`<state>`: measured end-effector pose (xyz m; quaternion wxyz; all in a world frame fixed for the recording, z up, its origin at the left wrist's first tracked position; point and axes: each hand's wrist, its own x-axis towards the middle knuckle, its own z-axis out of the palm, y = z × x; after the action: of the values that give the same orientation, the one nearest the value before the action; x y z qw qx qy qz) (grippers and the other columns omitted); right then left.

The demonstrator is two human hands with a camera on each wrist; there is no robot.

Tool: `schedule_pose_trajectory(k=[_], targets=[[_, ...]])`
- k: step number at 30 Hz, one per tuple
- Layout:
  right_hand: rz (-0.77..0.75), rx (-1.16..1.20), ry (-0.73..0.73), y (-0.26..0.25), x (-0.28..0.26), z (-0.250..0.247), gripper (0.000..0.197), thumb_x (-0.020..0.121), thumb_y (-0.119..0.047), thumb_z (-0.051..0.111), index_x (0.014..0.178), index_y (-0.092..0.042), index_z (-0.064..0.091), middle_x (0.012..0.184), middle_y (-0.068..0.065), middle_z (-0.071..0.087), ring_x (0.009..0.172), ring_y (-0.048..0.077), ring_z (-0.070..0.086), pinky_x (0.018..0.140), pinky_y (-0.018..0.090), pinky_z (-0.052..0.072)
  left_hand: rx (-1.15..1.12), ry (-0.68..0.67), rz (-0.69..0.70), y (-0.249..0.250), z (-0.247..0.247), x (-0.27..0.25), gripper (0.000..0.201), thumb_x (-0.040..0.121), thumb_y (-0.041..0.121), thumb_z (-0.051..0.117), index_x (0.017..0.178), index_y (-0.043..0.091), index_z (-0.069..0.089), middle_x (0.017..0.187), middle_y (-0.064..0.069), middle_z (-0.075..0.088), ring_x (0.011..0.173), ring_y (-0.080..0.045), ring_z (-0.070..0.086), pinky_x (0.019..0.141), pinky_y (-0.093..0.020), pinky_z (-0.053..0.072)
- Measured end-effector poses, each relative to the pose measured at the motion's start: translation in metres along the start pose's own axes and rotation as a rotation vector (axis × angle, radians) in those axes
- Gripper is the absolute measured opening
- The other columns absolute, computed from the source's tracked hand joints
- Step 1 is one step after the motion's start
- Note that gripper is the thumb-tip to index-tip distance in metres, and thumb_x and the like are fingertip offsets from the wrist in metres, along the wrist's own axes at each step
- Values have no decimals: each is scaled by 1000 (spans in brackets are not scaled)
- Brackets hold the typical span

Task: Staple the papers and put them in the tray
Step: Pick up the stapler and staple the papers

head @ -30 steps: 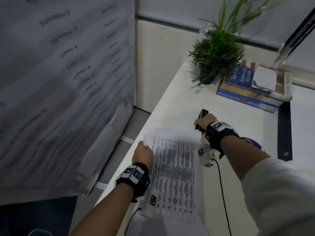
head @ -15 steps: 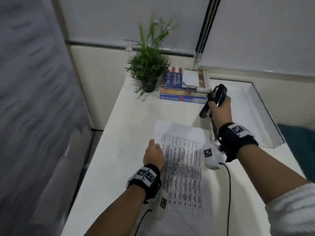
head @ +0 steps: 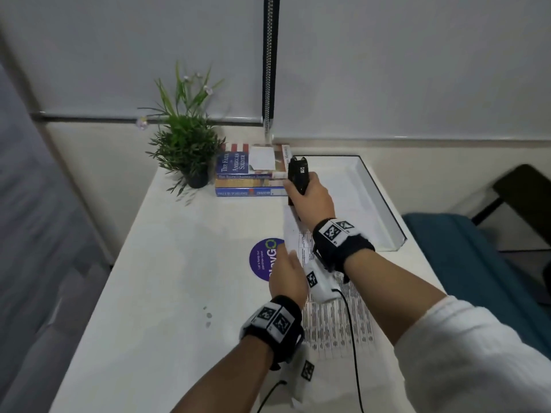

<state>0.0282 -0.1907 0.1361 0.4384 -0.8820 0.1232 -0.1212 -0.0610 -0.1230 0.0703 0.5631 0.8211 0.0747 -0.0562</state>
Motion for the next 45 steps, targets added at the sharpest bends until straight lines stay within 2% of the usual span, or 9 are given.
schedule_pose_trajectory(k=[7, 12, 19, 22, 27, 35, 39, 43, 45], targets=[[32, -60, -151, 7, 10, 1, 47, 85, -53, 44, 102, -11, 57, 85, 7, 61, 86, 33, 65, 75, 39, 53, 17, 15, 13, -1, 5, 0, 35, 98, 25, 28, 127, 11, 44, 107, -11, 64, 99, -30, 60, 85, -39, 46], [61, -1, -121, 17, 15, 12, 44, 85, -55, 43, 85, -14, 57, 83, 9, 63, 83, 33, 64, 74, 39, 51, 63, 5, 48, -1, 5, 3, 31, 98, 23, 28, 121, 9, 45, 94, -6, 59, 84, -21, 53, 75, -32, 42], [163, -66, -245, 33, 53, 44, 55, 85, -55, 43, 111, -9, 58, 101, 13, 64, 86, 31, 60, 75, 35, 49, 152, 23, -119, -31, -13, 41, 33, 97, 17, 28, 122, 6, 46, 110, -19, 63, 100, -36, 59, 75, -33, 41], [228, -185, -182, 49, 96, 52, 58, 87, -52, 44, 122, -6, 51, 116, 19, 63, 103, 36, 62, 84, 40, 48, 143, 37, -214, -61, -18, 63, 29, 96, 17, 28, 113, 7, 49, 97, -19, 62, 86, -34, 59, 73, -37, 44], [444, -152, -326, 70, 117, 76, 63, 88, -23, 53, 138, -1, 24, 128, 22, 56, 113, 36, 58, 89, 39, 47, 154, 18, -298, -92, -27, 61, 16, 94, 14, 30, 87, 8, 43, 74, -11, 49, 64, -27, 44, 63, -33, 34], [302, -421, -433, 103, 131, 125, 71, 89, -12, 46, 148, -9, 9, 134, 26, 48, 120, 39, 52, 100, 46, 45, 179, 15, -304, -103, -26, 81, 16, 96, 16, 31, 91, 6, 44, 80, -14, 49, 74, -33, 49, 68, -34, 35], [215, -506, -456, 103, 122, 120, 59, 88, -20, 46, 143, -13, 25, 134, 23, 46, 122, 41, 46, 98, 47, 43, 206, 20, -315, -98, -27, 80, 24, 96, 17, 29, 100, 3, 48, 93, -21, 59, 87, -37, 58, 79, -42, 47], [94, -446, -400, 98, 93, 86, 46, 90, -22, 45, 134, -9, 40, 134, 20, 46, 121, 38, 47, 99, 46, 42, 209, 45, -305, -90, -31, 73, 22, 95, 15, 27, 96, 1, 44, 90, -27, 59, 77, -35, 53, 81, -45, 49], [25, -334, -364, 103, 71, 62, 40, 90, -19, 44, 129, -9, 45, 130, 18, 50, 117, 34, 51, 98, 43, 44, 228, 60, -267, -84, -34, 67, 32, 96, 17, 27, 114, -4, 44, 95, -25, 60, 78, -31, 51, 83, -44, 48]])
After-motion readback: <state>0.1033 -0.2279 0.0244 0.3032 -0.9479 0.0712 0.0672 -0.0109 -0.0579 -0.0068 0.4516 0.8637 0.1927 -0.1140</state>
